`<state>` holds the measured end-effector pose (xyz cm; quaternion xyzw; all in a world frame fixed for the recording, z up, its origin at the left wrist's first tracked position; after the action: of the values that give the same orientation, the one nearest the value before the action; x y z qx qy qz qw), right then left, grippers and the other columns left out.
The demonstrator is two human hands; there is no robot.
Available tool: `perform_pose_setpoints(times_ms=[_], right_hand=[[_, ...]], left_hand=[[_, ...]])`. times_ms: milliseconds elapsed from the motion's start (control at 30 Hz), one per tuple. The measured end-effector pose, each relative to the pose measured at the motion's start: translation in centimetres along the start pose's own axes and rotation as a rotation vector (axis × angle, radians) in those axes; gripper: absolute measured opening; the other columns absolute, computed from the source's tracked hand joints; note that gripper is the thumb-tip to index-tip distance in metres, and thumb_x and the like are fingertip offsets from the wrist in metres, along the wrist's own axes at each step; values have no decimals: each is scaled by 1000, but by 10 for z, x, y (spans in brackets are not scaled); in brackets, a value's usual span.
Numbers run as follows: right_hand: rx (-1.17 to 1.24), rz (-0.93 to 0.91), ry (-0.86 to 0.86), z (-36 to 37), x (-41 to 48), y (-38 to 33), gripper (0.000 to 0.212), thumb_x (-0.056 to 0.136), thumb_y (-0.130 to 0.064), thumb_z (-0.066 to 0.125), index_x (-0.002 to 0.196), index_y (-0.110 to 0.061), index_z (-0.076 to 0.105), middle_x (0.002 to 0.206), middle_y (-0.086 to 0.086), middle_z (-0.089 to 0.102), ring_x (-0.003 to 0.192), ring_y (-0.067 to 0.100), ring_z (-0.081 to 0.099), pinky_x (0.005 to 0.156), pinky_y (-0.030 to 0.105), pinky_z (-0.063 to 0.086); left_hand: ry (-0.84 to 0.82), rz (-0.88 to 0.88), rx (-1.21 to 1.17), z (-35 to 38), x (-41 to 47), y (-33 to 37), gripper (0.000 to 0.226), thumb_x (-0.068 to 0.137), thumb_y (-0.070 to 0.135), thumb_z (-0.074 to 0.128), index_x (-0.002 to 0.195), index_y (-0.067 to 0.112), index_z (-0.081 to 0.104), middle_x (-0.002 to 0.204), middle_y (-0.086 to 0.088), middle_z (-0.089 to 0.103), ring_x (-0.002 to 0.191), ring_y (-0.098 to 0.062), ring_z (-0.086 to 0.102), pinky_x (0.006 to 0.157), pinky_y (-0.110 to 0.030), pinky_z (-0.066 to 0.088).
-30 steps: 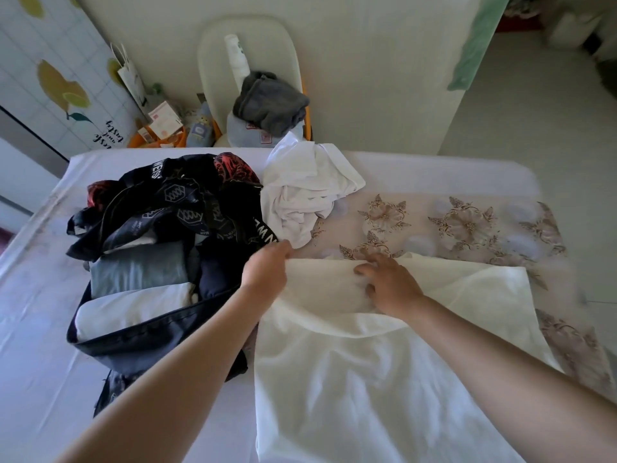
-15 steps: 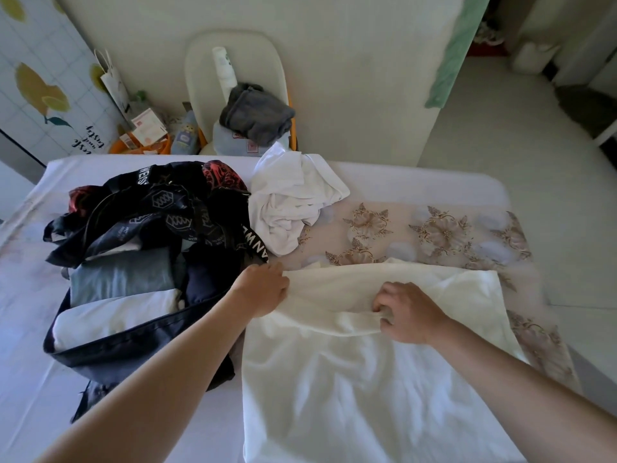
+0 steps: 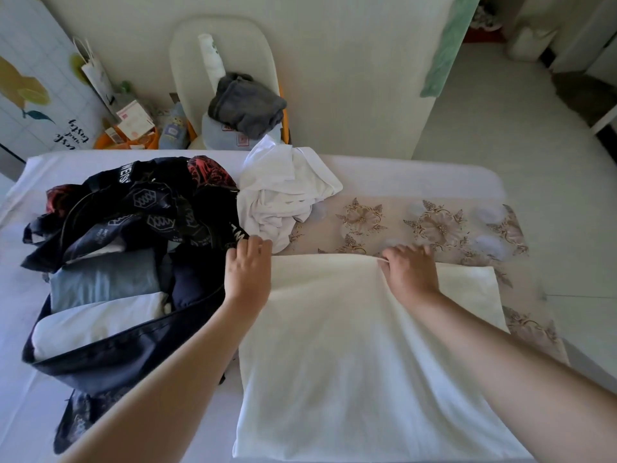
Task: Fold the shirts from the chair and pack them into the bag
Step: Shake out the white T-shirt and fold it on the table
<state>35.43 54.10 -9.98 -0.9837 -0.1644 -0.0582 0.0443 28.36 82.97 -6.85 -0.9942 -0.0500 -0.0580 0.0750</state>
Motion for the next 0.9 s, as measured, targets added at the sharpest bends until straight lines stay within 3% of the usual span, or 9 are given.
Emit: perform_pose_setpoints(times_ms=[67, 133, 233, 367, 433, 567, 667, 767, 900], right_hand=[[-128, 26, -7, 2, 5, -2, 16, 79, -17, 70, 94, -15, 63, 90, 8, 62, 86, 32, 56, 83, 45, 37], [-161, -55, 4, 1, -1, -15, 36, 76, -10, 57, 112, -13, 59, 110, 14, 57, 99, 36, 52, 87, 47, 38], [-90, -337, -67, 16, -30, -48, 48, 83, -18, 42, 129, -13, 56, 136, 19, 50, 116, 39, 50, 93, 48, 43], [-38, -173, -412, 56, -62, -42, 60, 98, -44, 36, 153, -22, 34, 163, 14, 22, 146, 34, 29, 112, 53, 31], [-37, -119, -411, 57, -69, -41, 63, 97, -42, 48, 153, -18, 36, 162, 16, 22, 147, 35, 27, 115, 55, 27], [17, -101, -335, 36, -94, -60, 62, 92, -35, 57, 148, -13, 43, 160, 19, 27, 145, 38, 32, 116, 53, 28], [66, -243, -395, 31, -135, -95, 61, 97, -38, 42, 154, -19, 33, 165, 13, 15, 151, 32, 19, 121, 48, 17], [72, -283, -413, 26, -172, -122, 65, 92, -46, 28, 151, -21, 39, 163, 11, 23, 148, 30, 28, 118, 46, 23], [94, -293, -485, 30, -214, -144, 70, 88, -55, 35, 151, -24, 36, 163, 11, 22, 148, 30, 29, 115, 48, 29]], left_hand=[[34, 164, -160, 4, -15, 28, 42, 70, 6, 46, 107, 17, 62, 109, -5, 59, 95, -31, 56, 79, -40, 40], [-92, 290, -192, 28, -36, 50, 38, 81, 21, 43, 114, 22, 63, 122, -3, 60, 110, -31, 57, 91, -41, 39], [-345, 187, -62, 70, -63, 36, 57, 90, 46, 33, 140, 25, 53, 149, -8, 47, 137, -33, 44, 111, -48, 25], [-286, 146, -121, 68, -81, 22, 60, 91, 41, 35, 145, 18, 47, 152, -13, 41, 141, -32, 37, 113, -45, 20], [-175, 62, -263, 49, -95, 16, 55, 88, 30, 45, 140, 15, 50, 147, -12, 47, 134, -31, 41, 110, -43, 32], [-97, -130, -477, 23, -148, -1, 42, 76, 8, 68, 116, 11, 54, 112, -8, 51, 98, -32, 56, 80, -42, 53], [-173, -276, -550, 26, -188, -14, 31, 81, 11, 69, 105, 9, 49, 102, -13, 51, 89, -38, 58, 72, -44, 52], [-285, -363, -591, 18, -213, -8, 22, 93, 26, 57, 103, 9, 48, 103, -14, 59, 94, -39, 62, 73, -41, 48], [-482, -452, -469, 15, -241, -8, 29, 99, 35, 41, 108, 9, 51, 98, -11, 66, 90, -30, 64, 65, -33, 46]])
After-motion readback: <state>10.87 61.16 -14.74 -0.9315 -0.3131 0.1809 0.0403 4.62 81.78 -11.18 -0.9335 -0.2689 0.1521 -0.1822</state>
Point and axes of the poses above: each hand's wrist, its own x-axis towards the middle knuckle, its own z-axis out of the palm, y = z × x, the point moved 7 cm from there along x, towards the middle knuckle
